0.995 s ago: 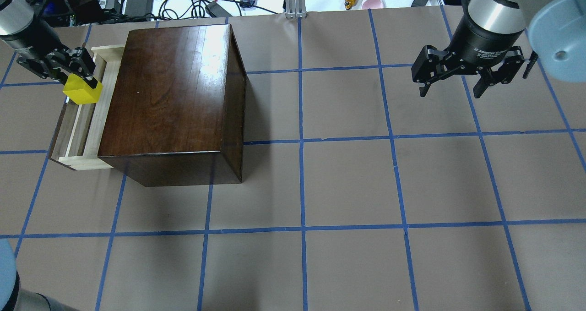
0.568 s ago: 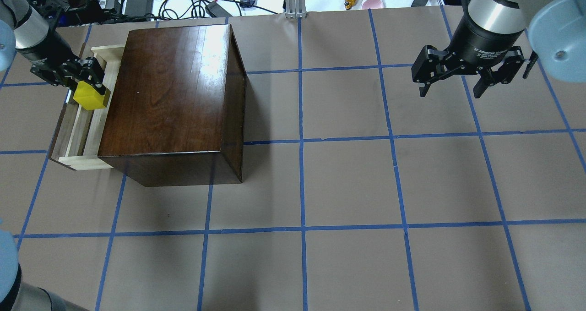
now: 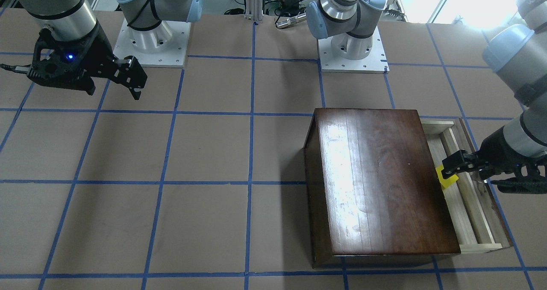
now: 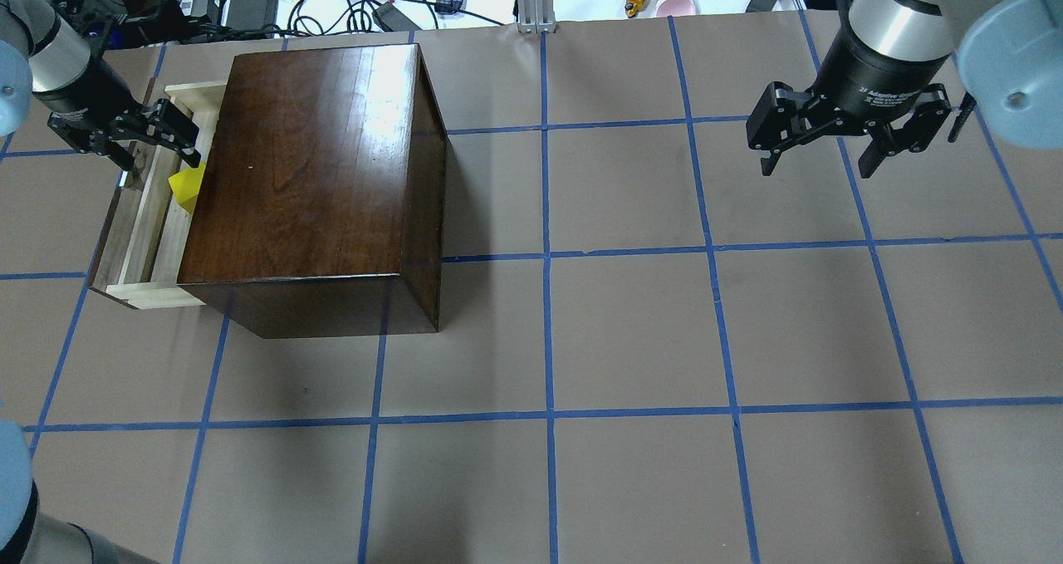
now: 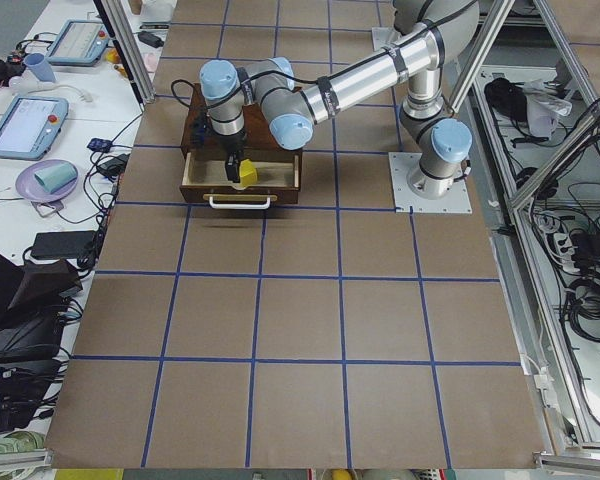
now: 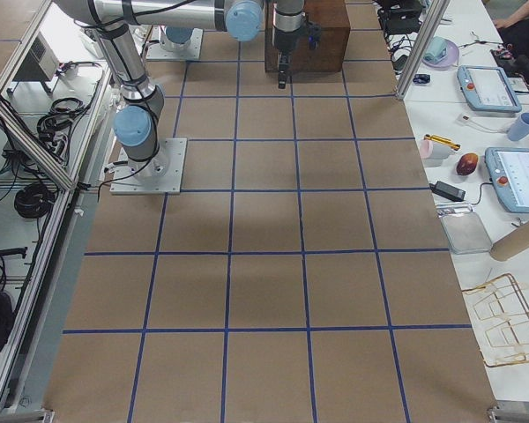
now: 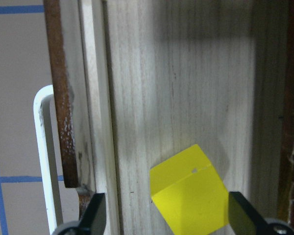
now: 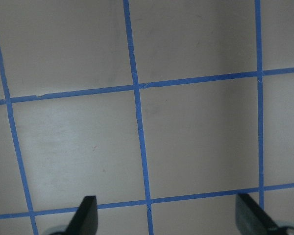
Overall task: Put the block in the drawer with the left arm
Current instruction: 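Lower the cube into the drawer and open the left gripper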
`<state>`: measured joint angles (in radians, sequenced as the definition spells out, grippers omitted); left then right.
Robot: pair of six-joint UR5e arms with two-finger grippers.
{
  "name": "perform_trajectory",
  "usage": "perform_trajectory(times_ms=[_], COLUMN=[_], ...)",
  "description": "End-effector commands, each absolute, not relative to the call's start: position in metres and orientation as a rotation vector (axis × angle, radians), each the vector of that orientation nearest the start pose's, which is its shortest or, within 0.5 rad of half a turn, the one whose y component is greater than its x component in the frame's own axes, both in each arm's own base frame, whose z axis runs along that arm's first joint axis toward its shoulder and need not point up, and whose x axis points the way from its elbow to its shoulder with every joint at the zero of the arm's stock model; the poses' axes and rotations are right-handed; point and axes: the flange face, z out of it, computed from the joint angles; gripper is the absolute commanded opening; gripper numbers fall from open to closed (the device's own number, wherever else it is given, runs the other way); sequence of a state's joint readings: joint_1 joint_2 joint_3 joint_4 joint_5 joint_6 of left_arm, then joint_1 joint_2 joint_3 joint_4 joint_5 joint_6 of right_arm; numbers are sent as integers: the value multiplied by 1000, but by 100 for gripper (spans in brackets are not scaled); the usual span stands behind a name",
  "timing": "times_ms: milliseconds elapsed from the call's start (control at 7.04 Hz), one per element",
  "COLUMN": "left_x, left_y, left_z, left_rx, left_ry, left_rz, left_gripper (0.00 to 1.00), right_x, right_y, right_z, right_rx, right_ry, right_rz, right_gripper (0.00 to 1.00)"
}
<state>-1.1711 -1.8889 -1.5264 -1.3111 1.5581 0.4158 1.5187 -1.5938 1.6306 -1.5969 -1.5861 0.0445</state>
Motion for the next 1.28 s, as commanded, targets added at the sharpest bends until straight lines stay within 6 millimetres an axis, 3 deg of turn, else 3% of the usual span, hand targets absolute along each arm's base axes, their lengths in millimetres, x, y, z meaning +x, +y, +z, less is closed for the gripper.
perform_trajectory(times_ms=[0, 284, 568, 995, 1137], left_x=[114, 108, 93, 64, 59], left_y=[-612, -601, -571, -516, -507], left_z=[365, 391, 449, 513, 529], left_rx=[24, 27, 29, 10, 12], left_ry=[3151, 3149, 3151, 3144, 3132], left_rz=[4, -3, -1, 9, -37], left_gripper=[100, 100, 100, 100, 100], right_x=[107, 107, 107, 107, 107], right_y=[-487, -487, -487, -487, -487], right_z=[472, 472, 472, 472, 472], right_rx=[152, 152, 152, 152, 152], right_ry=[3153, 3153, 3153, 3153, 3153], right_rz=[19, 17, 17, 17, 17], right_gripper=[100, 100, 100, 100, 100])
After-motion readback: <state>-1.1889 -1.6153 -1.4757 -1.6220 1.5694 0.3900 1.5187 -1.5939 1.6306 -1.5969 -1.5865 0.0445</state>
